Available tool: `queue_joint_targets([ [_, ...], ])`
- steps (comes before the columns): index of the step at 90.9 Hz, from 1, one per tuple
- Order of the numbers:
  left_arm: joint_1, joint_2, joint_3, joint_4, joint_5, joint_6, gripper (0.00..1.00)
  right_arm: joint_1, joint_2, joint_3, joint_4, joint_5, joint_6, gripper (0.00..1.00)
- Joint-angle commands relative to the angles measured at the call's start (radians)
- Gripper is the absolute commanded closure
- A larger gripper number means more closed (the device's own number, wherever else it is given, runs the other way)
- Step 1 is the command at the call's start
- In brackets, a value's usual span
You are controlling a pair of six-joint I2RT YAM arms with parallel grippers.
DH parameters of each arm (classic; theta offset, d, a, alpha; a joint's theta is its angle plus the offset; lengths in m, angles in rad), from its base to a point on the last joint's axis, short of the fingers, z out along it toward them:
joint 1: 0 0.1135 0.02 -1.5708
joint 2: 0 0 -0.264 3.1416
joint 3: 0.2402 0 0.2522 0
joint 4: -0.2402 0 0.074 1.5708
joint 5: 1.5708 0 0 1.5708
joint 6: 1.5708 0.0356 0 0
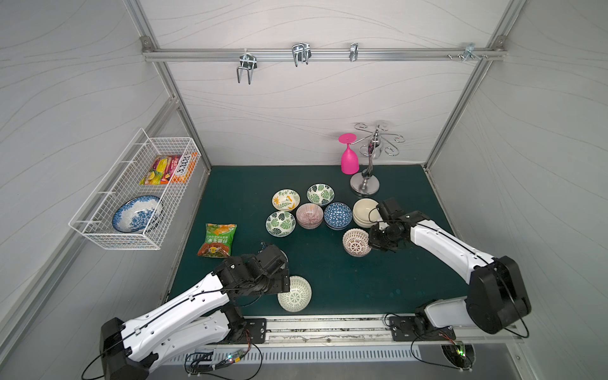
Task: Stack the bowls
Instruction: Place the bowl at the center of the board.
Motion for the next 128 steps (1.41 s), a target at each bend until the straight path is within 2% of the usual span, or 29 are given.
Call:
queue_joint_targets([
  [1, -0.017, -0.037, -0.031, 0.036, -0.004, -0.016, 0.13, -0.016, 0.009, 0.038, -0.003, -0.014, -0.043, 1.00],
  [20, -0.043, -0.096, -0.080, 0.077, 0.021, -0.016, 0.14, -0.018, 0.096, 0.073, 0.017, 0.016, -0.059, 1.00],
  [40, -0.072, -0.042, -0.094, 0.099, 0.007, -0.007, 0.14, -0.021, 0.149, 0.102, 0.023, 0.067, -0.066, 1.00],
  [72, -0.100, -0.011, -0.138, 0.162, -0.006, -0.020, 0.17, -0.024, 0.186, 0.078, 0.073, 0.054, -0.064, 1.00],
  [79, -0.099, -0.007, -0.144, 0.171, -0.004, -0.020, 0.19, -0.024, 0.169, 0.064, 0.081, 0.038, -0.065, 0.84],
  [87, -0.099, 0.002, -0.151, 0.181, 0.000, -0.018, 0.22, -0.022, 0.142, 0.057, 0.075, 0.036, -0.066, 0.75],
  [111, -0.101, 0.023, -0.145, 0.173, 0.005, -0.020, 0.33, -0.018, 0.049, 0.055, 0.021, 0.041, -0.061, 0.58],
  [128, -0.102, 0.034, -0.155, 0.174, 0.005, -0.023, 0.44, -0.016, -0.039, 0.041, -0.019, 0.046, -0.055, 0.55],
])
